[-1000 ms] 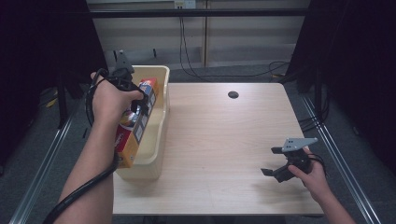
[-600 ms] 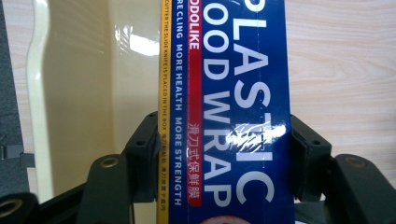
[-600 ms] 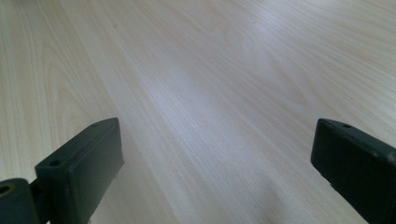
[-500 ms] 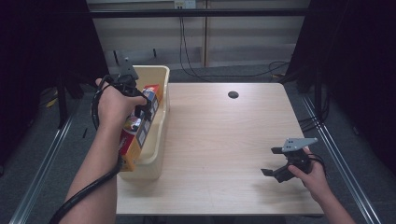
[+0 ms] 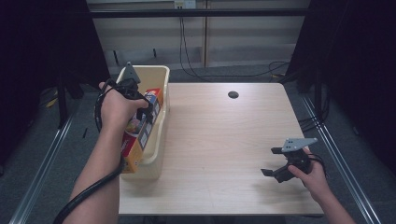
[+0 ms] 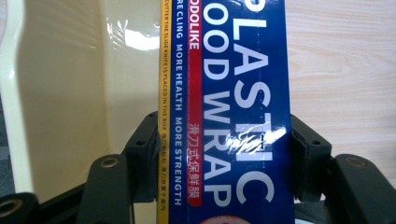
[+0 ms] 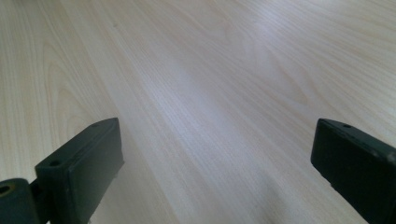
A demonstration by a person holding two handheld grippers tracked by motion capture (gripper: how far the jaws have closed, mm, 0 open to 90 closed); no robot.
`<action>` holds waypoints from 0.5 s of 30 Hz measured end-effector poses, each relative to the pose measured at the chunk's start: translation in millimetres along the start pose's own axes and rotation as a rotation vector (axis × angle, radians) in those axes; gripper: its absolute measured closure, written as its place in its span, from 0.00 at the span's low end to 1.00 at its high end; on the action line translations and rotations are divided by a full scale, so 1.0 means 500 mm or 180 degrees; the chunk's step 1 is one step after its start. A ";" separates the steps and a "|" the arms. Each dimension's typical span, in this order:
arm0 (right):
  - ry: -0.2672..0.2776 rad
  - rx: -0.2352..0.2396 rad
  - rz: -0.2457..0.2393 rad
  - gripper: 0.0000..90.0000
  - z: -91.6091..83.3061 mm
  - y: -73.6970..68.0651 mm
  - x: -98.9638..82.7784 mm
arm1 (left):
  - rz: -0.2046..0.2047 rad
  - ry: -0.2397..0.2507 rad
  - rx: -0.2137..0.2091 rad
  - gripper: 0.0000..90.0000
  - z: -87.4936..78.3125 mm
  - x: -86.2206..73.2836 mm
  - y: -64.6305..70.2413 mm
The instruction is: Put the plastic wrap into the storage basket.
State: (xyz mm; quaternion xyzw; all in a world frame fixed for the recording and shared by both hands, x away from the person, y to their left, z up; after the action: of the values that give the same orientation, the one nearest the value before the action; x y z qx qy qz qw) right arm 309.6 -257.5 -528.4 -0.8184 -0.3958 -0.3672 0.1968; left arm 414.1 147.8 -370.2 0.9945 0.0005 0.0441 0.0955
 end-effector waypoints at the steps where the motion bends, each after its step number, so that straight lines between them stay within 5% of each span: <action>1: 0.0006 0.0014 0.0003 0.02 0.000 -0.001 0.000 | -0.0011 -0.0004 0.0003 0.45 0.001 0.000 0.000; 15: 0.0006 0.0008 0.0014 0.02 0.000 0.000 0.000 | -0.0014 -0.0026 -0.0030 0.45 0.015 -0.001 0.001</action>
State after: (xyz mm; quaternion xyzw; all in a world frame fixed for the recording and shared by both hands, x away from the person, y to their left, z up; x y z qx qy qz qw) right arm 309.3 -257.4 -528.3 -0.8186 -0.3944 -0.3671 0.1990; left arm 414.4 145.8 -377.3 0.9942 0.0021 0.0398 0.1003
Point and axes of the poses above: each handheld gripper's, and its own axes: z roughly forward along the jaws, x roughly out of its top, y roughly to its right, the point moved 9 cm from there along z, roughly forward along the jaws, and after that the axes turned 4 degrees about -z, right-handed, at the moved point
